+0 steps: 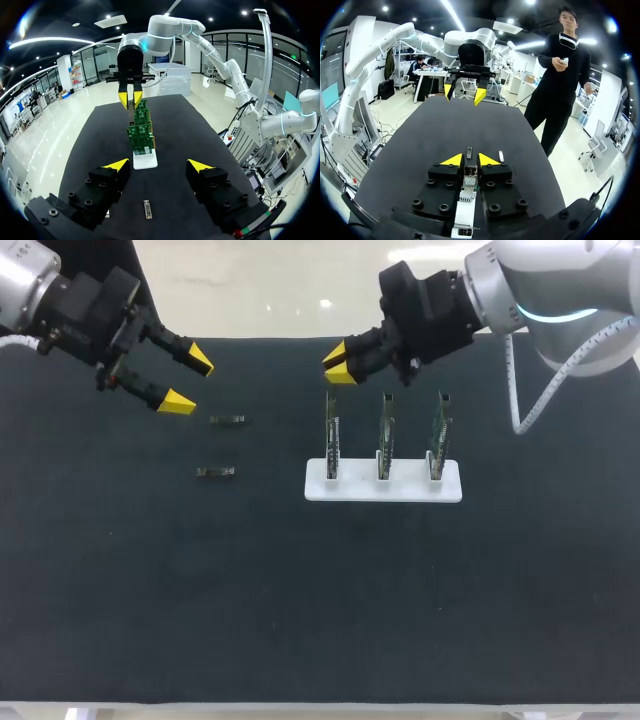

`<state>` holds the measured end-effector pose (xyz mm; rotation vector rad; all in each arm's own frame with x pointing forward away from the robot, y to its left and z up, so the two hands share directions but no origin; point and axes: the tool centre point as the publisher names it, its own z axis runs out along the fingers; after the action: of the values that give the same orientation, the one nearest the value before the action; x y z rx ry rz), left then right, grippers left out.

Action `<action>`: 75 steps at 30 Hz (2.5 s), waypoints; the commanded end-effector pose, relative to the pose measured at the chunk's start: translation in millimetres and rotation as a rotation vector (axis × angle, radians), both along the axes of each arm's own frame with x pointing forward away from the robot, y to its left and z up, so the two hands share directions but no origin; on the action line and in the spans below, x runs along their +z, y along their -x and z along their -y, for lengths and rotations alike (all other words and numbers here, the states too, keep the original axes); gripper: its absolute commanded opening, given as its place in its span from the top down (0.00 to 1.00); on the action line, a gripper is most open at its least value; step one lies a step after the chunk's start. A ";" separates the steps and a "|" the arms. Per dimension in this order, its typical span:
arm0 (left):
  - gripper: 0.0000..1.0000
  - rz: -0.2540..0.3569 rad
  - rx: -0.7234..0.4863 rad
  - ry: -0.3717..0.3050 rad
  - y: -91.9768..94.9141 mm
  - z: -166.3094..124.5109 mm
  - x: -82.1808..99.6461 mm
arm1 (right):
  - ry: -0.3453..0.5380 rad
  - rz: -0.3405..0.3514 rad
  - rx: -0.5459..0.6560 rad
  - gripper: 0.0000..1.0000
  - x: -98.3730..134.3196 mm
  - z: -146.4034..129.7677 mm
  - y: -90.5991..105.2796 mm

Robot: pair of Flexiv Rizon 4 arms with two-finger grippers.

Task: Pick up the optical module with the left hand, and insert it into the network port with the right hand.

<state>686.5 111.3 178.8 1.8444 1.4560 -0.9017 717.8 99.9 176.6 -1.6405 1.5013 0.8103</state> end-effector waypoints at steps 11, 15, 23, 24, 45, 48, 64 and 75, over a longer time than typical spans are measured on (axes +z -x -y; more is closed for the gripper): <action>0.00 0.000 0.000 -0.003 -0.3 0.3 0.0 | 0.018 0.004 0.000 1.00 -5.7 -4.5 0.6; 0.00 0.000 0.000 -0.003 -0.3 0.3 0.0 | 0.019 0.003 0.004 1.00 -6.4 -4.5 0.0; 0.00 0.000 0.000 -0.003 -0.3 0.3 0.0 | 0.027 -0.004 0.008 0.00 4.3 -5.2 -2.5; 0.00 0.000 0.000 -0.003 -0.3 0.3 0.0 | 0.028 -0.003 0.004 0.00 5.7 -5.1 -2.3; 0.00 0.000 0.000 -0.003 -0.3 0.3 0.0 | 0.076 -0.010 -0.020 1.00 20.1 -5.5 -2.0; 0.00 0.000 0.000 -0.003 -0.3 0.3 0.0 | 0.081 -0.007 -0.023 1.00 15.9 -6.4 -1.5; 0.00 0.000 0.000 -0.003 -0.3 0.3 0.0 | 0.095 0.016 0.008 1.00 -11.8 -3.3 0.7; 0.00 0.000 0.000 -0.003 -0.3 0.3 0.0 | 0.095 0.025 0.008 1.00 -13.5 -3.5 0.1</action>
<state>686.5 111.3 178.8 1.8445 1.4558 -0.9016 718.4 102.8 164.6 -1.7237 1.5387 0.7323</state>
